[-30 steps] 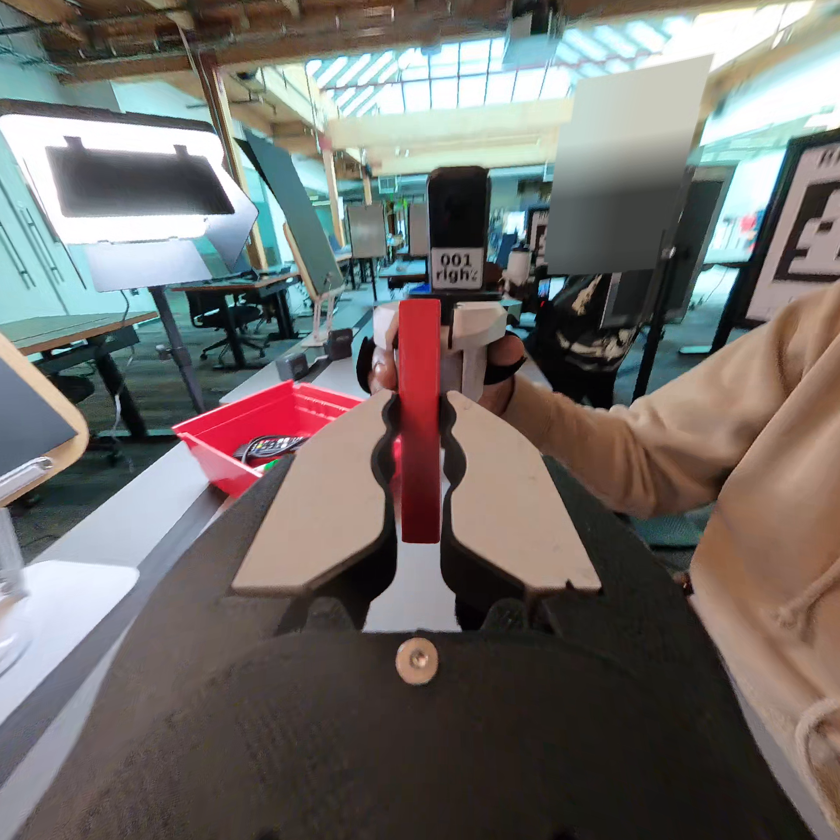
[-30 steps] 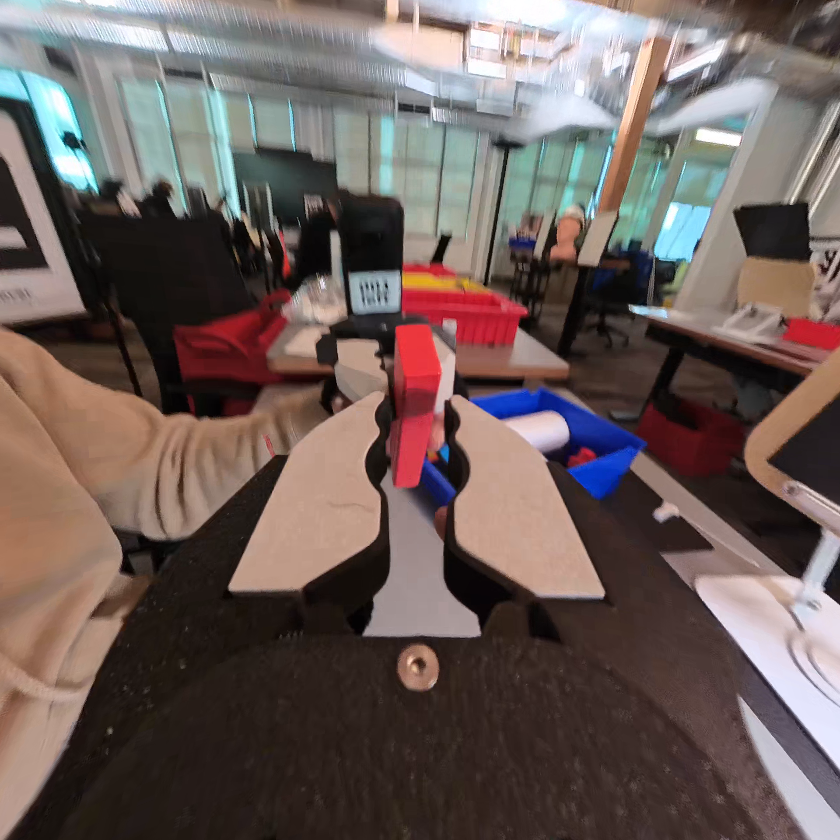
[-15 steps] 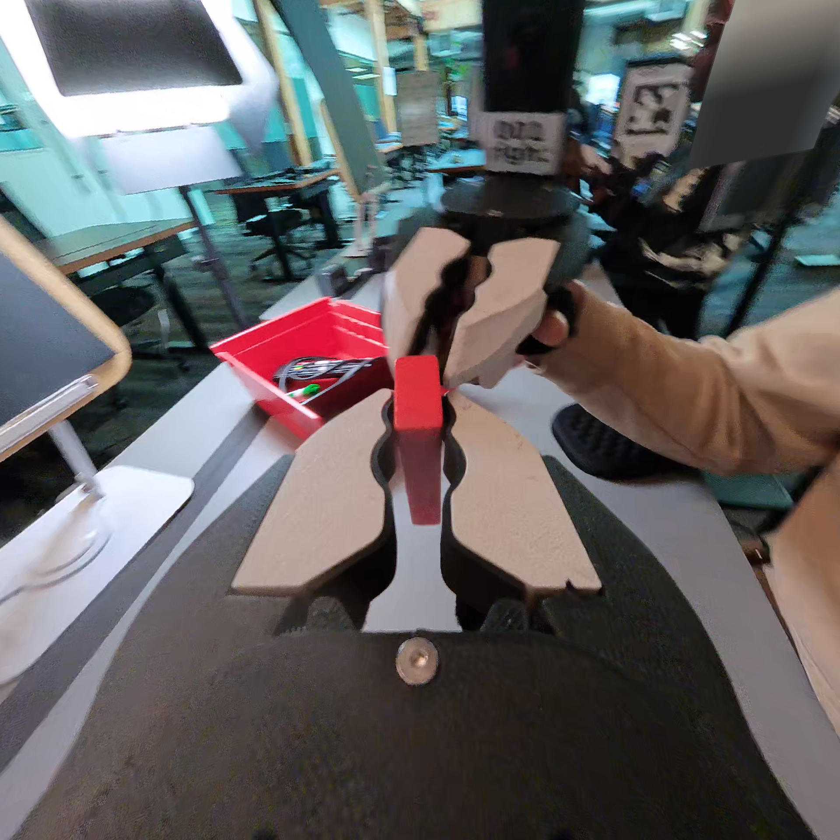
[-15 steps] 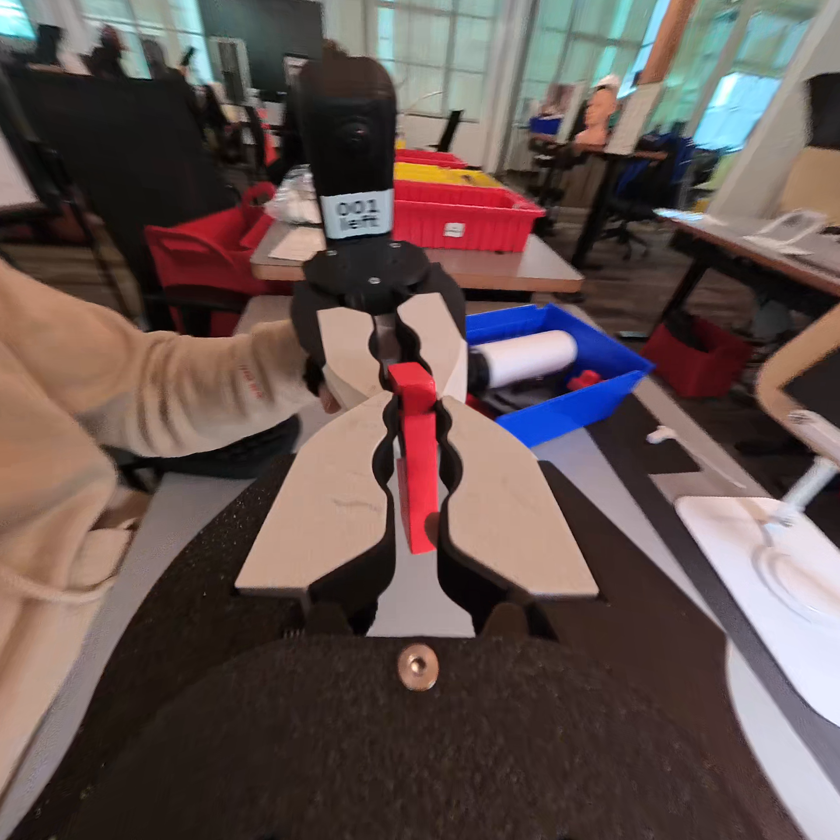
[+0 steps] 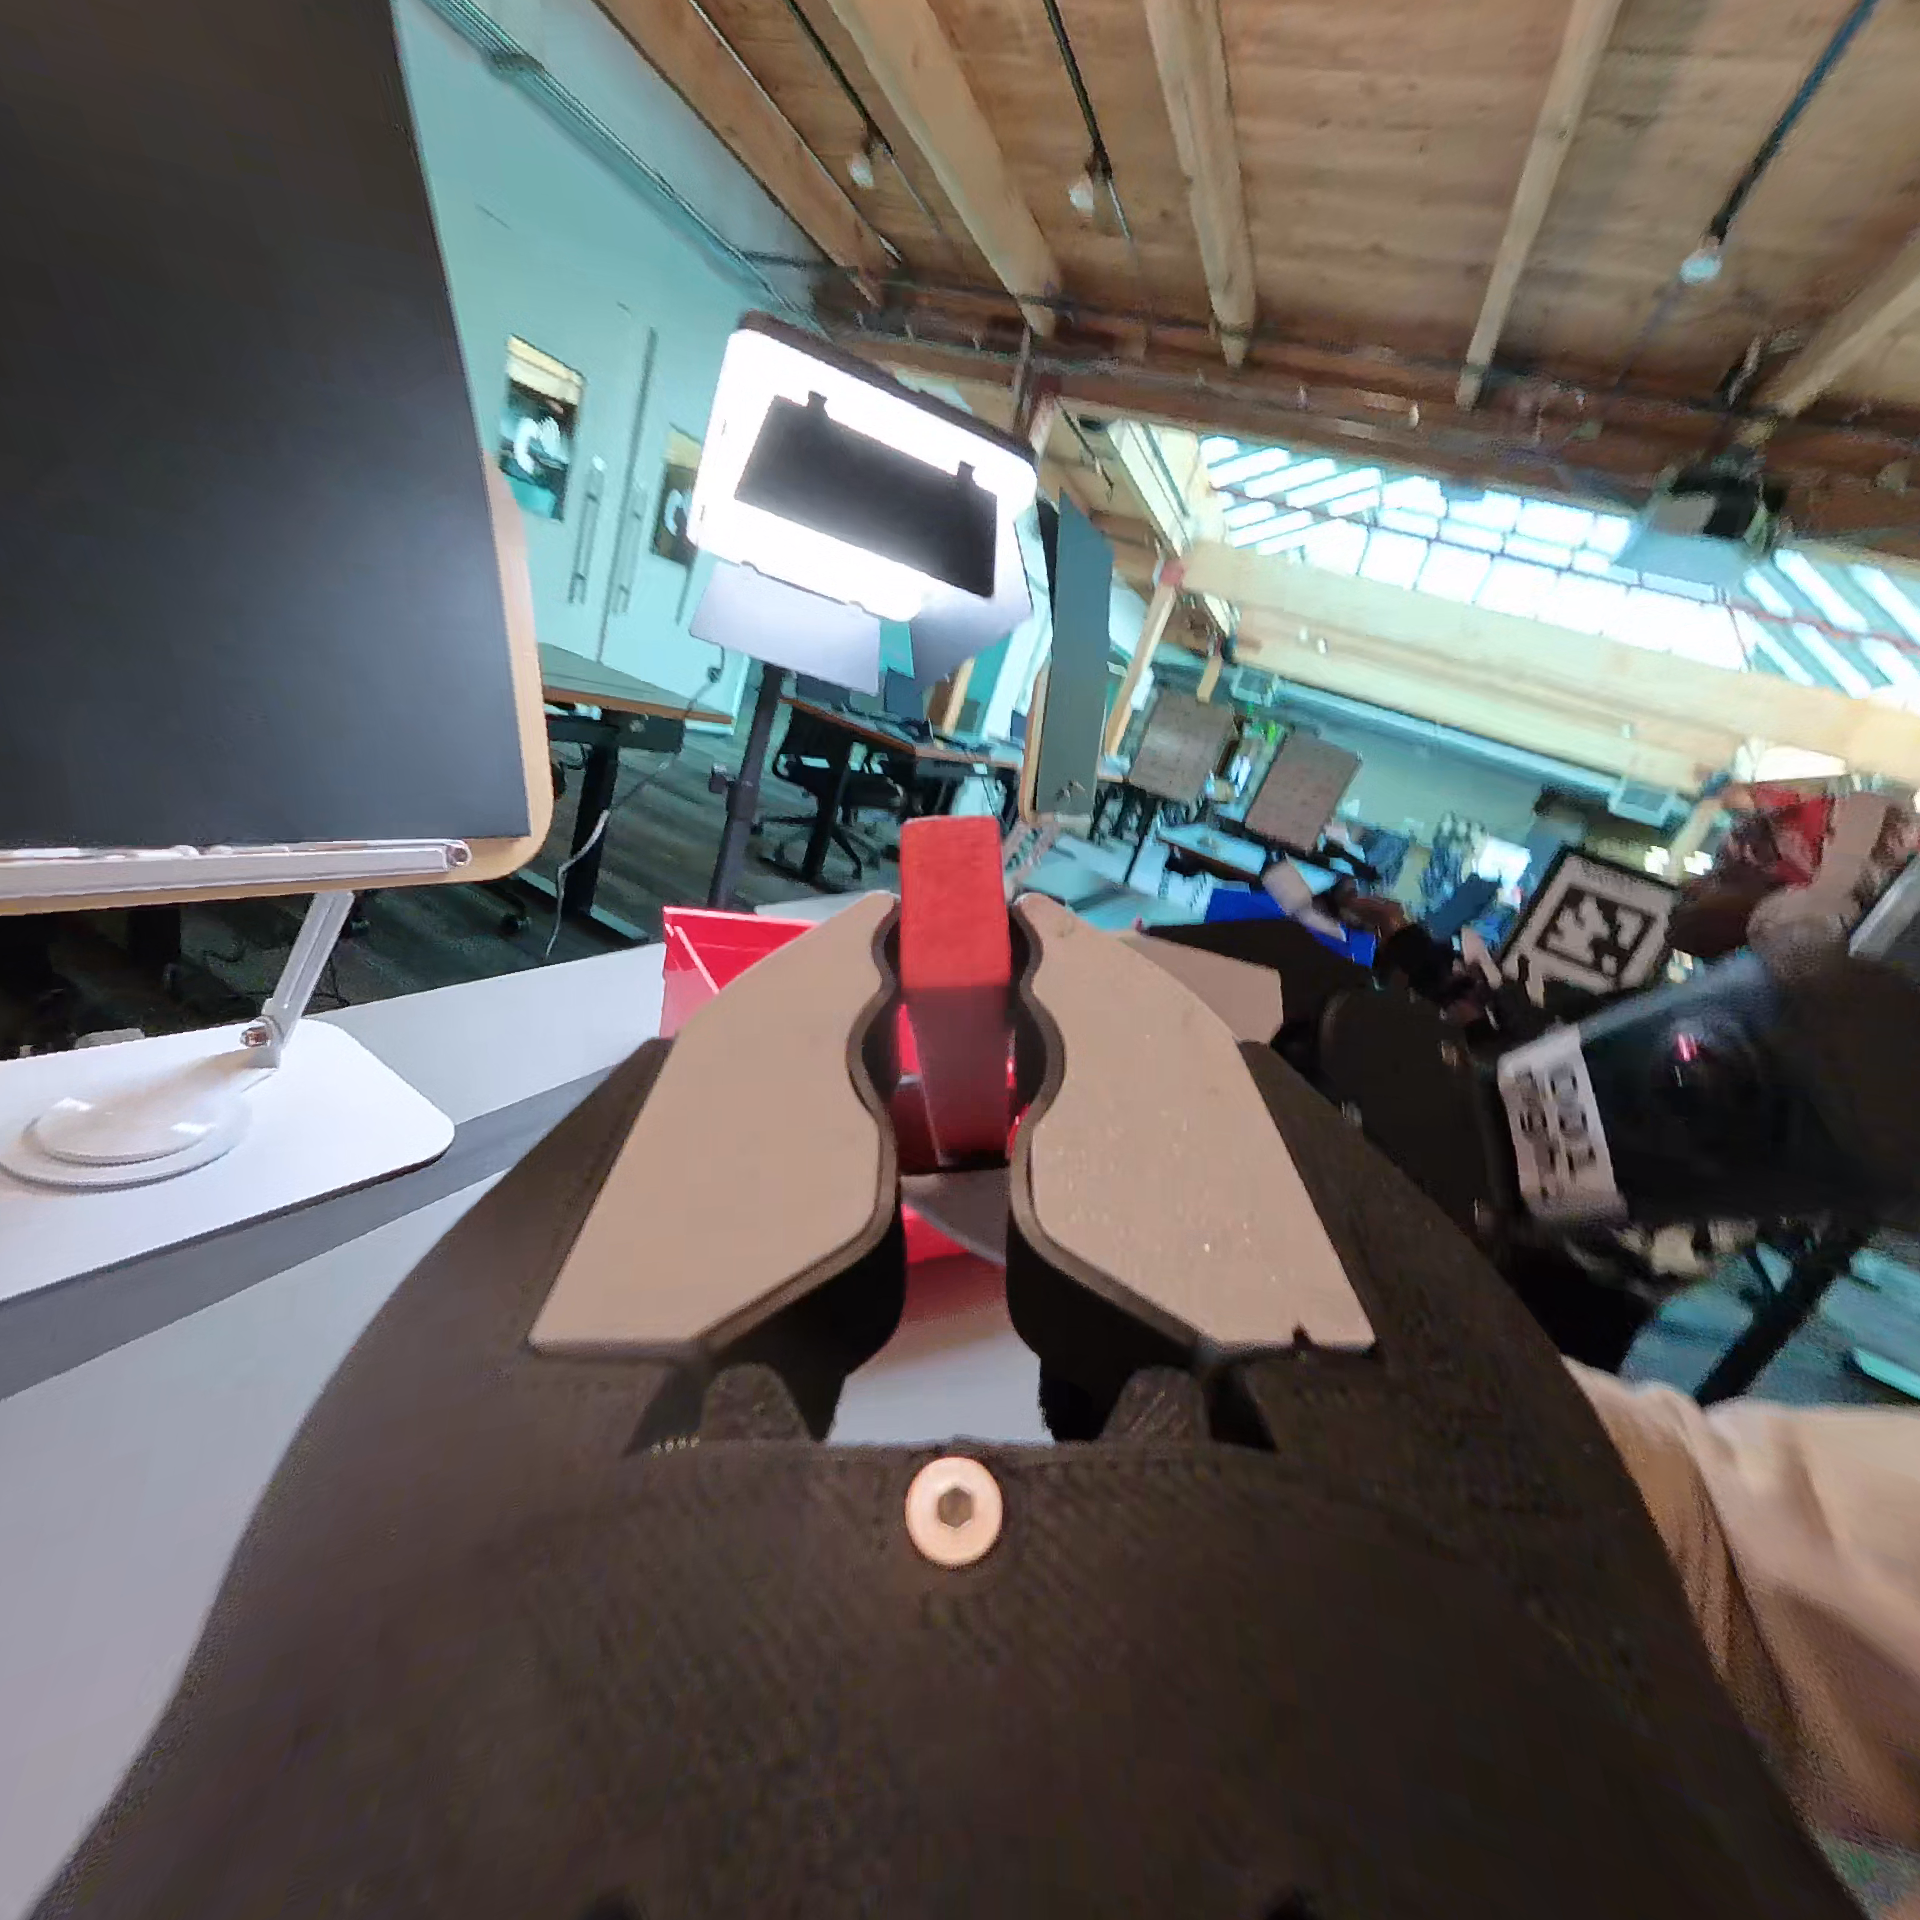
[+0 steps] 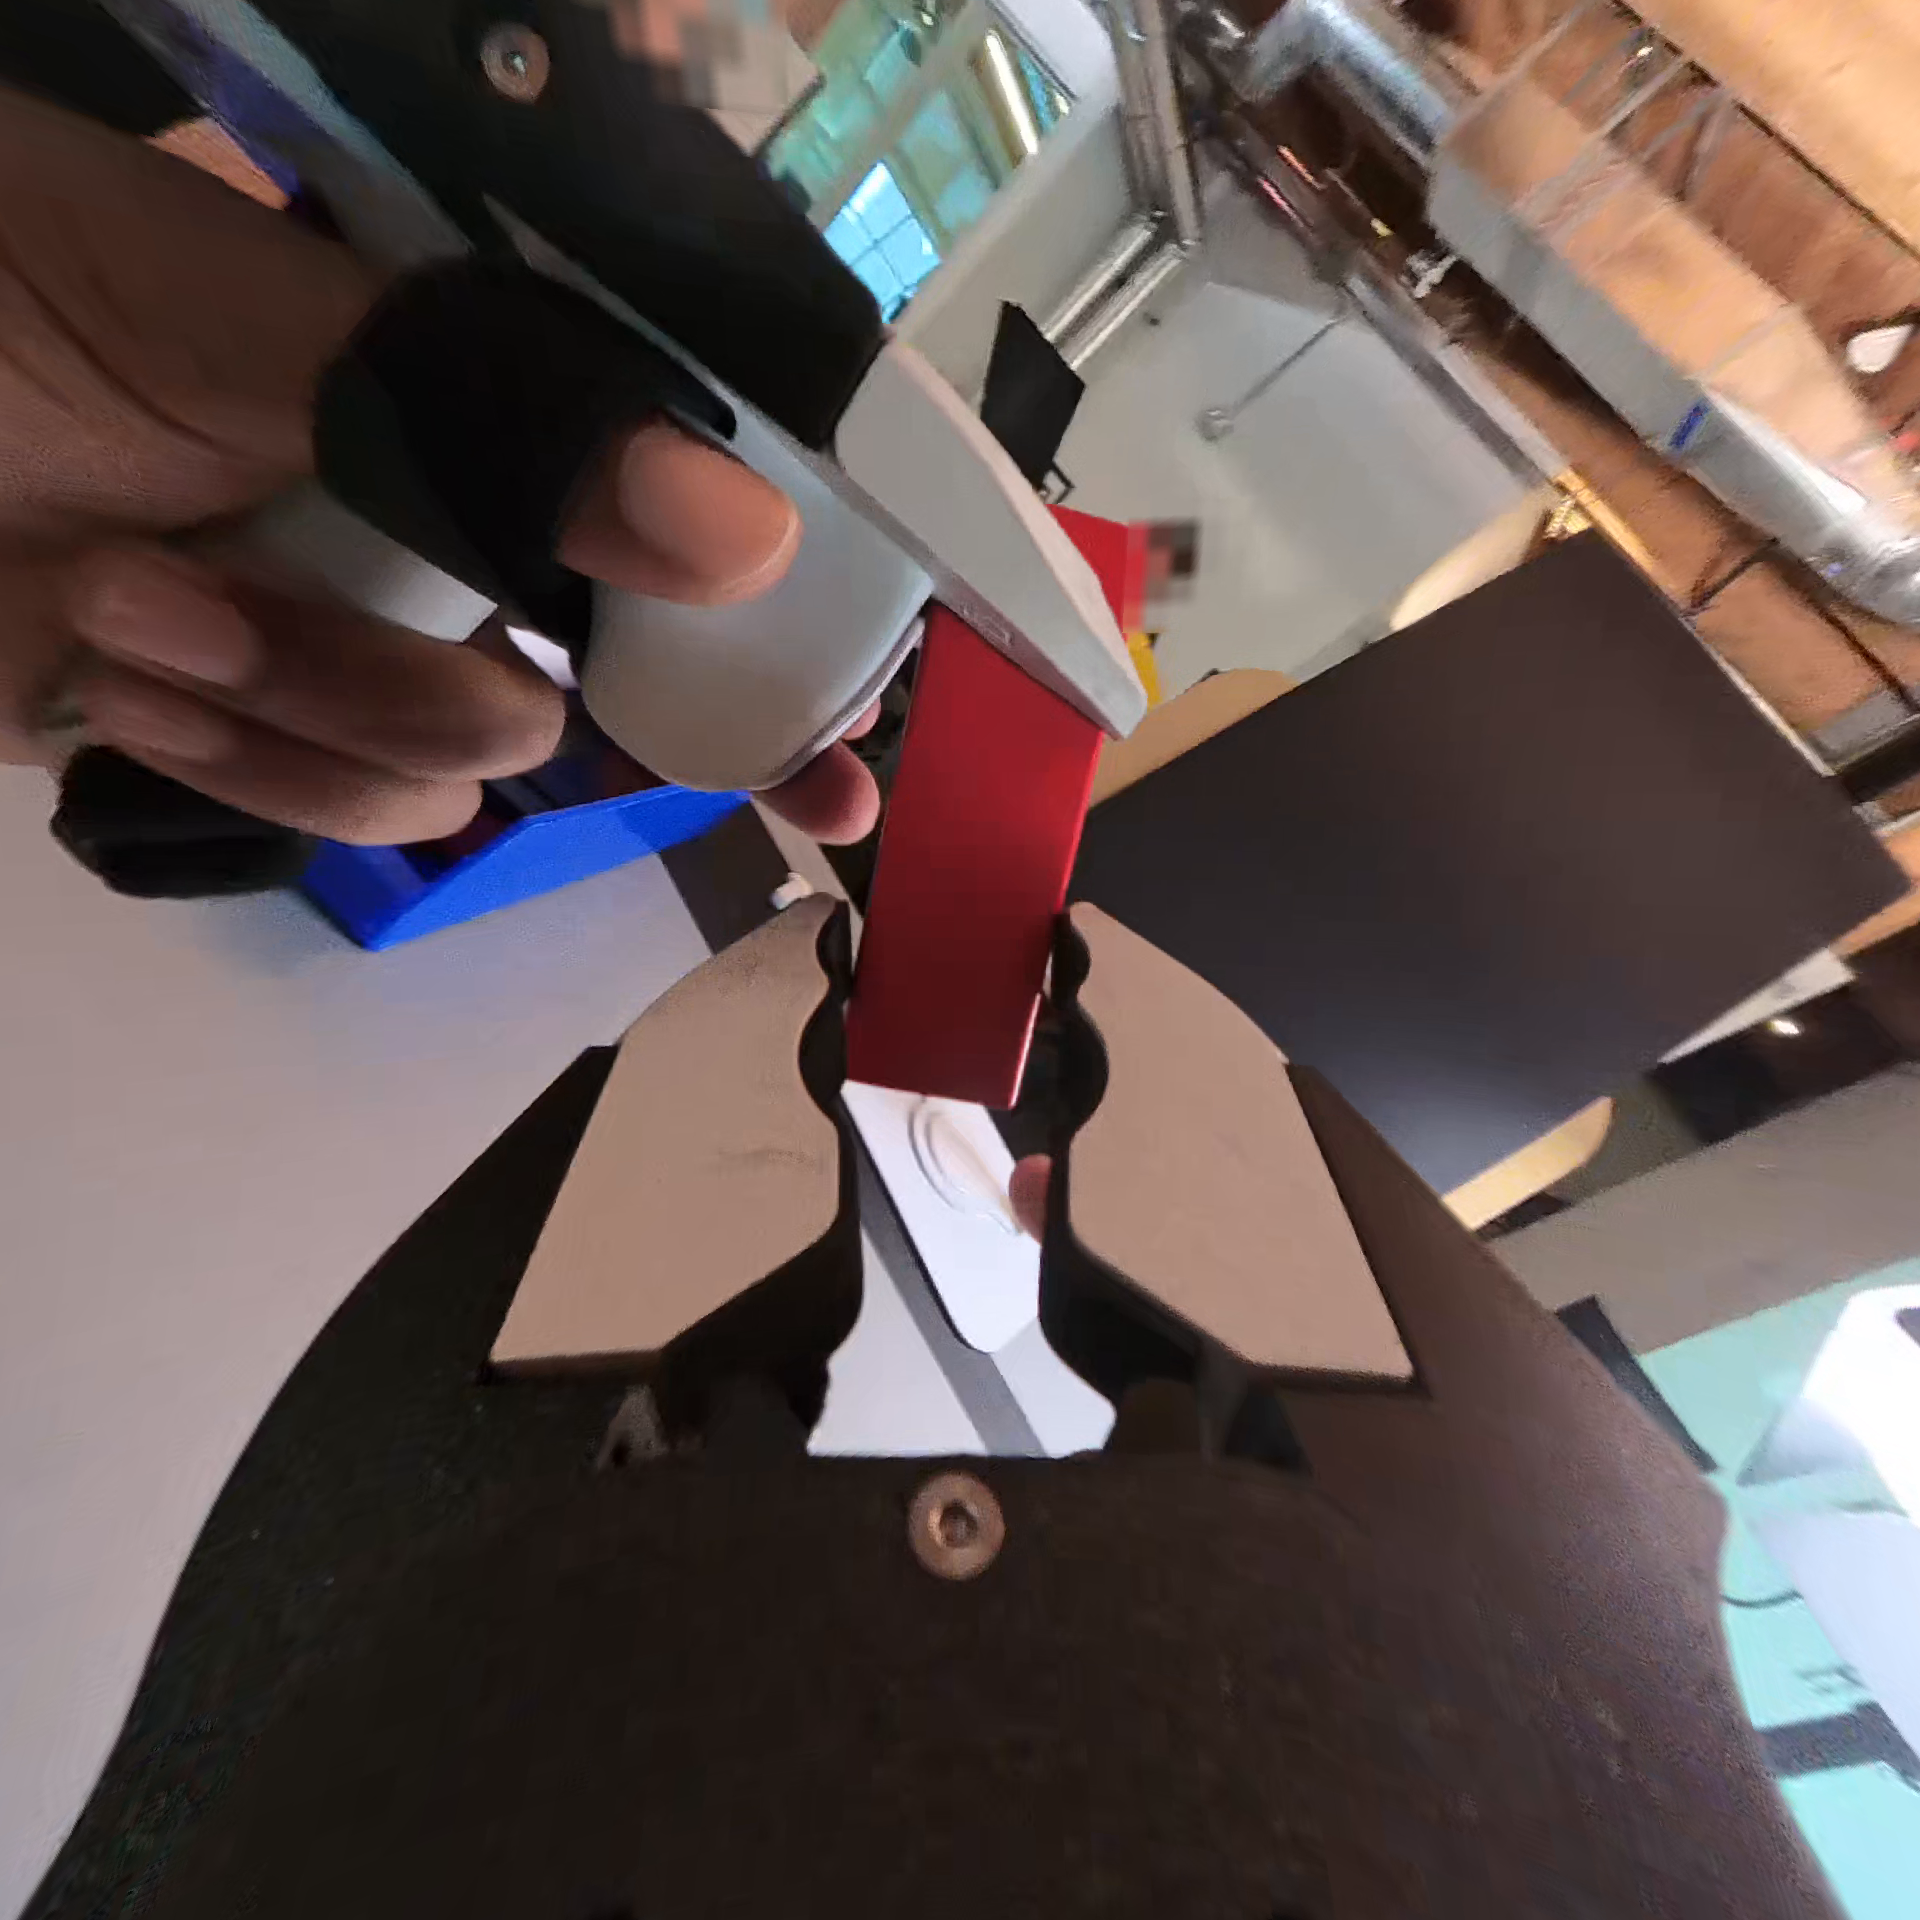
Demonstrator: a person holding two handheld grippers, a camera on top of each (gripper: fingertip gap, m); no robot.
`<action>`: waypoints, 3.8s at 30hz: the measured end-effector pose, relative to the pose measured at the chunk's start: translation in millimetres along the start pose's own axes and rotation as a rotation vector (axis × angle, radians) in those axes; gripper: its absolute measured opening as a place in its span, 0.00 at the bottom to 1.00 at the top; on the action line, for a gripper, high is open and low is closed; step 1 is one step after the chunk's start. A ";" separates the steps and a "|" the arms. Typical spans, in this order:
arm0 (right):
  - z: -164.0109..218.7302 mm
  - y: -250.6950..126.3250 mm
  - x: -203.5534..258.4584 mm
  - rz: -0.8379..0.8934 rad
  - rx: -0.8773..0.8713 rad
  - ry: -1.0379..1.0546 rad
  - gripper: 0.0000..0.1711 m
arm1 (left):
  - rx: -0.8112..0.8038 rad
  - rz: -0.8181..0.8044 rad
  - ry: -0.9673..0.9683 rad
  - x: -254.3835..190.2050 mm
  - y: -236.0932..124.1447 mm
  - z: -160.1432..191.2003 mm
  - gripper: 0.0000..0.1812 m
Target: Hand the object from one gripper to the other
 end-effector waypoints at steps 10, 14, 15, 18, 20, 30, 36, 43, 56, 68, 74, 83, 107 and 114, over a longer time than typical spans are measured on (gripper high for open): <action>32.2 -36.2 -14.8 -0.480 0.117 -0.039 0.20 | 0.720 0.134 0.578 -17.9 -20.9 26.8 0.32; 27.1 -47.3 6.7 -0.626 0.134 -0.085 0.20 | 0.961 0.164 0.708 -18.0 -16.7 64.2 0.27; 25.4 -50.1 10.3 -0.658 0.142 -0.086 0.20 | 0.976 0.185 0.733 -19.4 -15.6 68.9 0.23; 24.2 -54.7 6.5 -0.674 0.145 -0.083 0.20 | 0.945 0.232 0.702 -22.6 -14.2 68.9 0.22; 12.3 -53.8 -9.7 -0.626 0.039 0.040 0.20 | 0.805 0.262 0.644 -24.5 -13.2 55.2 0.22; -22.0 -42.4 -38.4 -0.618 -0.281 0.700 0.22 | 0.322 0.494 0.239 -31.6 -6.8 31.0 0.22; -16.1 -49.6 -33.7 -0.673 -0.141 0.525 0.20 | 0.565 0.427 0.360 -28.3 -10.5 49.6 0.23; 5.8 -51.4 5.6 -0.788 0.163 0.261 0.20 | 0.881 0.355 0.500 -28.7 -7.9 84.5 0.22; -11.2 -34.2 -27.4 -0.290 -0.159 0.054 0.55 | 0.308 0.603 -0.533 -15.9 -7.7 33.2 0.19; -21.2 -33.9 -11.4 -0.351 -0.126 0.076 0.62 | 0.355 0.574 -0.434 -26.5 -1.9 34.9 0.26; -5.0 -38.5 -73.7 -0.516 -0.261 0.750 0.62 | 0.270 0.416 0.000 -27.5 -23.0 -8.4 0.26; -4.4 -24.6 -48.3 -0.911 -0.128 1.228 0.62 | 0.528 0.120 0.603 -28.5 -9.8 12.9 0.32; -13.2 -21.9 -12.2 -0.248 -0.200 0.070 0.61 | 0.342 0.595 -0.555 -20.1 -1.1 41.1 0.20; -22.7 -26.2 -4.2 -0.226 -0.256 0.007 0.66 | 0.435 0.660 -0.587 -32.3 -0.7 49.5 0.19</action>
Point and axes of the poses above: each gripper's, where its closed fingertips meet, y out along the fingers, z out of its underside, x = y × z across the jaws, the point moved 5 cm from there along -y, back along the fingers, and after that the axes turned 15 degrees about z, right-handed, at the moved point
